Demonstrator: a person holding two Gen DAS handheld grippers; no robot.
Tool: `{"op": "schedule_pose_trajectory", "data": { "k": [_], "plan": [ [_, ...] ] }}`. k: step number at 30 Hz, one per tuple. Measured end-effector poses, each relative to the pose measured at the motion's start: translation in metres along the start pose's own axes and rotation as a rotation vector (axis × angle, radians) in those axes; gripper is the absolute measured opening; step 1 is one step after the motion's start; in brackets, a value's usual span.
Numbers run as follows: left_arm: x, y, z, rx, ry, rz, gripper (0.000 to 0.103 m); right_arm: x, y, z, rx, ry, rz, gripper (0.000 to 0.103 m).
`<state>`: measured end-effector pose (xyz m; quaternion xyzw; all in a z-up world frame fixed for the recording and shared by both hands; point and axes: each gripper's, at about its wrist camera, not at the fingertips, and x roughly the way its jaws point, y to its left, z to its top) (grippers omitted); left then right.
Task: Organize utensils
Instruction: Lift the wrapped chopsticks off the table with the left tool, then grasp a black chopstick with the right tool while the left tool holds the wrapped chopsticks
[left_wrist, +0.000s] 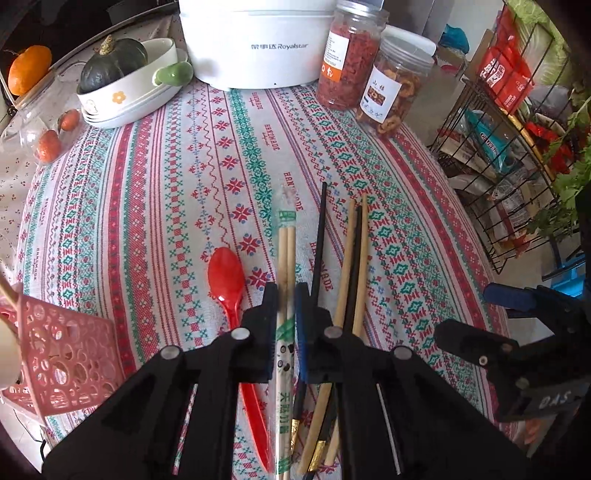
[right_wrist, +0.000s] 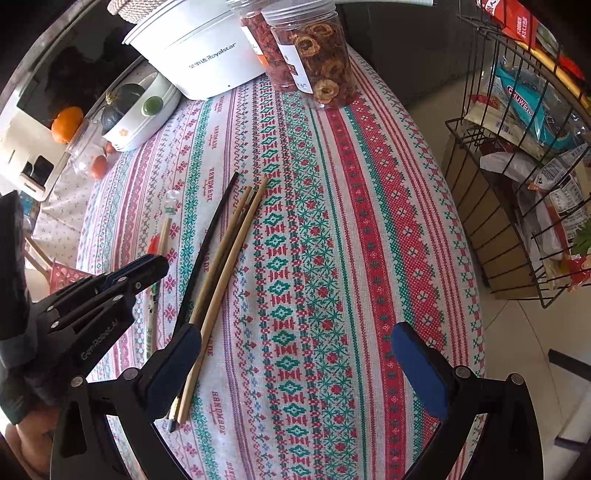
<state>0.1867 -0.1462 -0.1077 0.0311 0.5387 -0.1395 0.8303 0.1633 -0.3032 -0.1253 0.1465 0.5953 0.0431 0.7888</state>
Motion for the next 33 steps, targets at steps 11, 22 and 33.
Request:
{"op": "schedule_pose_trajectory", "data": {
  "k": [11, 22, 33],
  "plan": [
    [-0.096, 0.053, -0.067, 0.036, -0.160, -0.072, 0.011, 0.010, 0.018, 0.001, -0.010, 0.000, -0.028, 0.103],
    [-0.123, 0.094, -0.102, -0.034, -0.209, -0.137, 0.011, 0.050, 0.049, -0.030, -0.224, -0.020, -0.267, 0.103],
    [-0.146, 0.128, -0.117, -0.059, -0.261, -0.159, 0.011, 0.030, 0.062, -0.006, -0.082, -0.158, -0.097, 0.101]
  ]
}}
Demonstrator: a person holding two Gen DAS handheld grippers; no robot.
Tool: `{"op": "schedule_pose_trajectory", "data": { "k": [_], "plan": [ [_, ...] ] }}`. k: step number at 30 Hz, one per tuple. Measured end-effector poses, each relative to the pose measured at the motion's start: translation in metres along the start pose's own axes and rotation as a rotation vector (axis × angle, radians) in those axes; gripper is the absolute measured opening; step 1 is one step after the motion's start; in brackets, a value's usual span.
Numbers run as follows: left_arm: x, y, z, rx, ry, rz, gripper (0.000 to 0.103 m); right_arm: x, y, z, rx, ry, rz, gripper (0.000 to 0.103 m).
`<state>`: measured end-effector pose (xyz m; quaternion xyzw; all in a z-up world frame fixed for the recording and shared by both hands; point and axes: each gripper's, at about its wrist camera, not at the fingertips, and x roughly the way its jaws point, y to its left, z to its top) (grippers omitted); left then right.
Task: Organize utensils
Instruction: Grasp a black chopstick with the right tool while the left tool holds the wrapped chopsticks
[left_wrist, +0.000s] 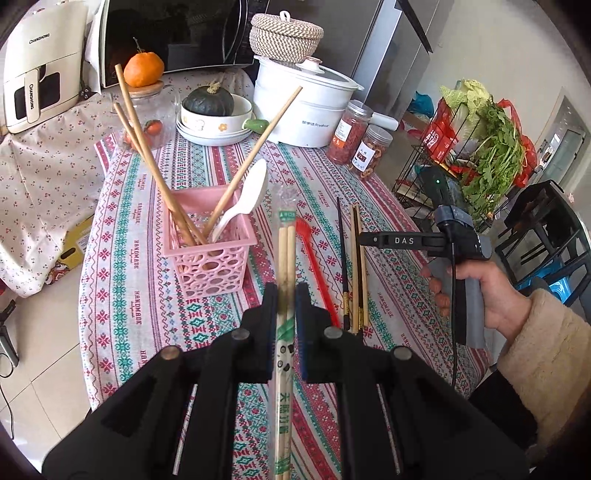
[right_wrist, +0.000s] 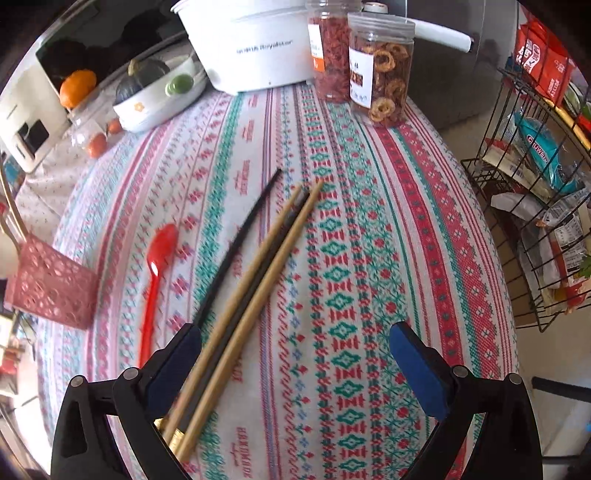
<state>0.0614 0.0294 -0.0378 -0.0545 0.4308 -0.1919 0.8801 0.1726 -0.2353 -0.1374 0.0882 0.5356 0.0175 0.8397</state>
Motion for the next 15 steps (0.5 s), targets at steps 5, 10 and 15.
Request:
{"op": "schedule_pose_trajectory", "data": {
  "k": [5, 10, 15],
  "plan": [
    [-0.006, 0.014, 0.005, -0.044, -0.027, 0.005, 0.011, 0.018, 0.031, 0.030, -0.057, -0.031, -0.006, 0.056],
    [-0.012, 0.018, 0.007, -0.054, -0.046, 0.000, 0.011, 0.043, 0.045, 0.040, -0.010, -0.028, -0.013, 0.030],
    [-0.011, 0.022, 0.009, -0.058, -0.051, 0.001, 0.011, 0.047, 0.059, 0.042, -0.087, -0.038, -0.083, 0.029]
  ]
}}
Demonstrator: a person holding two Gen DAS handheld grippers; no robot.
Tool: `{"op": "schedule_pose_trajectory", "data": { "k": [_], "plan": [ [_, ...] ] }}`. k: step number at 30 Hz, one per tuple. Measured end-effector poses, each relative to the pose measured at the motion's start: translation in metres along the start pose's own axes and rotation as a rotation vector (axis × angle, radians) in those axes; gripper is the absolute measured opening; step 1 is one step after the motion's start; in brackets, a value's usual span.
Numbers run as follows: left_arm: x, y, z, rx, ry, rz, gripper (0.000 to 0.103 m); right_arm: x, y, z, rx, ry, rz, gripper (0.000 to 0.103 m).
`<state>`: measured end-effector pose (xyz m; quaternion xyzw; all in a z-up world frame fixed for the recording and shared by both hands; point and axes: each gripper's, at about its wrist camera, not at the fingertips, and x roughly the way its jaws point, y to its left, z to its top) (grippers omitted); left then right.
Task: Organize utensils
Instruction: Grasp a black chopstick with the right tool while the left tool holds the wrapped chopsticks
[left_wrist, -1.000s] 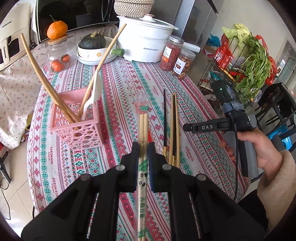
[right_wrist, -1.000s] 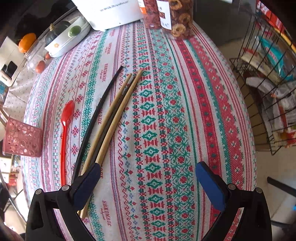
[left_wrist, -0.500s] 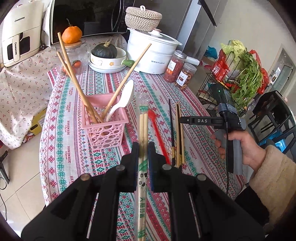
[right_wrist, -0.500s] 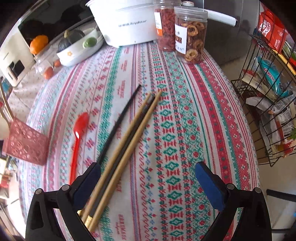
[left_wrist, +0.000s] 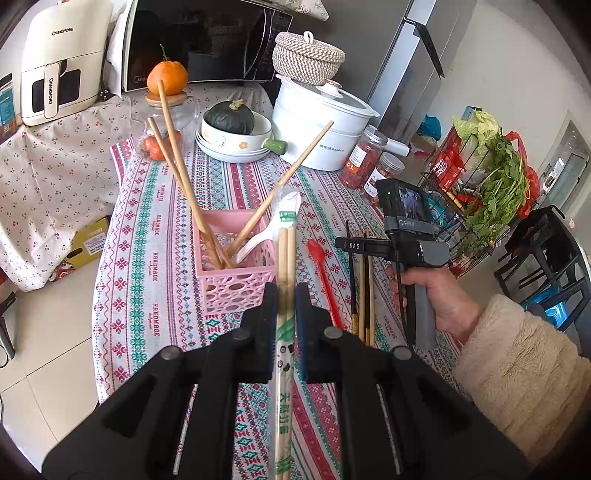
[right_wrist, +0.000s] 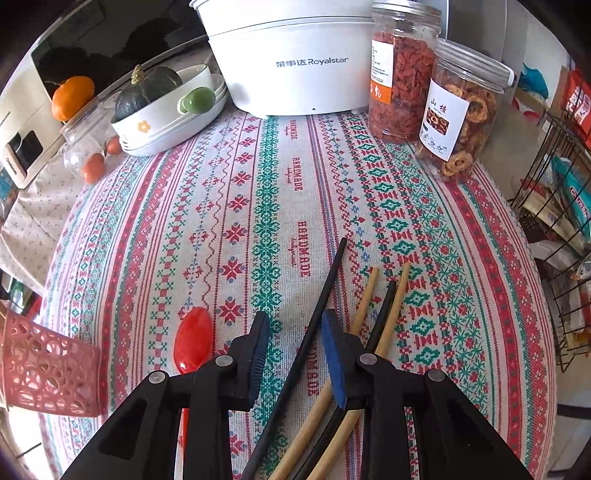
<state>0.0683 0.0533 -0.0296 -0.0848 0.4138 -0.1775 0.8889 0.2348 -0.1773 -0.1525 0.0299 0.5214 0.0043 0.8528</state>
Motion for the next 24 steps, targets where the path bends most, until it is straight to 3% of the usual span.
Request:
{"op": "schedule_pose_trajectory", "data": {
  "k": [4, 6, 9, 24],
  "plan": [
    [0.002, 0.002, 0.000, -0.011, -0.003, 0.004, 0.011, 0.001, 0.005, 0.000, -0.031, 0.011, -0.053, 0.023],
    [0.000, 0.004, 0.002, -0.019, -0.015, 0.007, 0.011, 0.000, 0.005, -0.001, -0.021, 0.019, -0.066, 0.010],
    [-0.006, 0.009, 0.003, -0.043, -0.044, 0.011, 0.011, -0.007, 0.006, -0.005, -0.010, 0.040, -0.052, 0.009],
    [-0.048, 0.014, 0.018, -0.106, -0.313, 0.026, 0.011, -0.144, -0.015, -0.039, 0.075, -0.265, 0.144, 0.006]
  ]
}}
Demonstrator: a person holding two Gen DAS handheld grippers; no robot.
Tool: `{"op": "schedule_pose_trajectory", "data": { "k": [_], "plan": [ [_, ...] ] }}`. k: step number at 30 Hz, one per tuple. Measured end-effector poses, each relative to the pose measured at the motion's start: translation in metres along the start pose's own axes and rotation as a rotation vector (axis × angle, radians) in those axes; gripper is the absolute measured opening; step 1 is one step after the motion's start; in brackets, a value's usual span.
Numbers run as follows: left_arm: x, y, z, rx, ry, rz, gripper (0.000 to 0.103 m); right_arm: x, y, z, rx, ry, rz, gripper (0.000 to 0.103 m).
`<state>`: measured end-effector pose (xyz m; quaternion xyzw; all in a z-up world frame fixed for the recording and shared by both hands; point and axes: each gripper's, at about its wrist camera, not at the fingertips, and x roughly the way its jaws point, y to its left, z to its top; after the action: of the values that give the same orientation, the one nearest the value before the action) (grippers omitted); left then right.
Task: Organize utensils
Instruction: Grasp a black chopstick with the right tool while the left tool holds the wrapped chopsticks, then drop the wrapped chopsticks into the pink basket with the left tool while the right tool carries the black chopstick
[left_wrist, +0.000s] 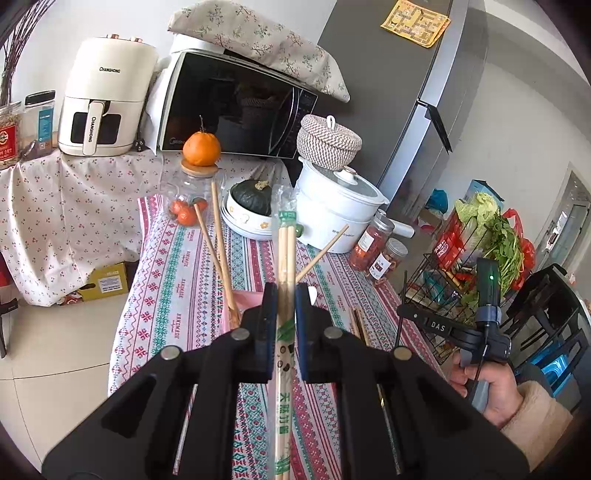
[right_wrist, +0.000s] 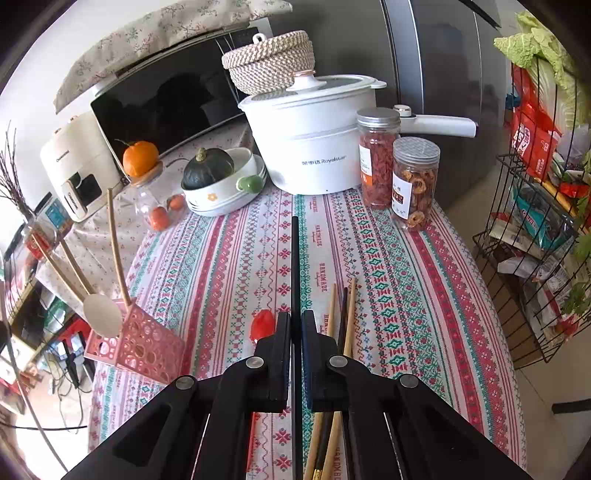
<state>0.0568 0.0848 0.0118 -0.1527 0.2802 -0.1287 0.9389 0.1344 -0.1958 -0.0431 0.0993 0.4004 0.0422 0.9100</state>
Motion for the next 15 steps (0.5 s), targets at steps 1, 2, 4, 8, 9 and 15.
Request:
{"op": "schedule_pose_trajectory", "data": {
  "k": [1, 2, 4, 8, 9, 15],
  "plan": [
    [-0.002, 0.000, 0.001, -0.006, -0.022, 0.002, 0.011, -0.007, 0.000, 0.000, 0.002, -0.018, 0.009, 0.006],
    [-0.004, 0.000, 0.002, -0.013, -0.047, 0.002, 0.011, -0.013, 0.001, 0.001, 0.004, -0.032, 0.020, 0.006],
    [-0.008, -0.001, 0.002, -0.021, -0.101, 0.004, 0.011, -0.024, 0.001, 0.002, 0.020, -0.053, 0.051, 0.006],
    [-0.012, -0.003, 0.002, -0.022, -0.189, 0.042, 0.011, -0.051, 0.007, 0.004, 0.019, -0.115, 0.111, 0.005],
    [-0.011, -0.004, 0.003, -0.018, -0.210, 0.055, 0.011, -0.058, 0.011, 0.005, 0.001, -0.137, 0.113, 0.005],
    [0.002, -0.016, 0.014, 0.038, -0.318, 0.124, 0.011, -0.083, 0.026, 0.016, -0.070, -0.225, 0.148, 0.006]
  ]
}}
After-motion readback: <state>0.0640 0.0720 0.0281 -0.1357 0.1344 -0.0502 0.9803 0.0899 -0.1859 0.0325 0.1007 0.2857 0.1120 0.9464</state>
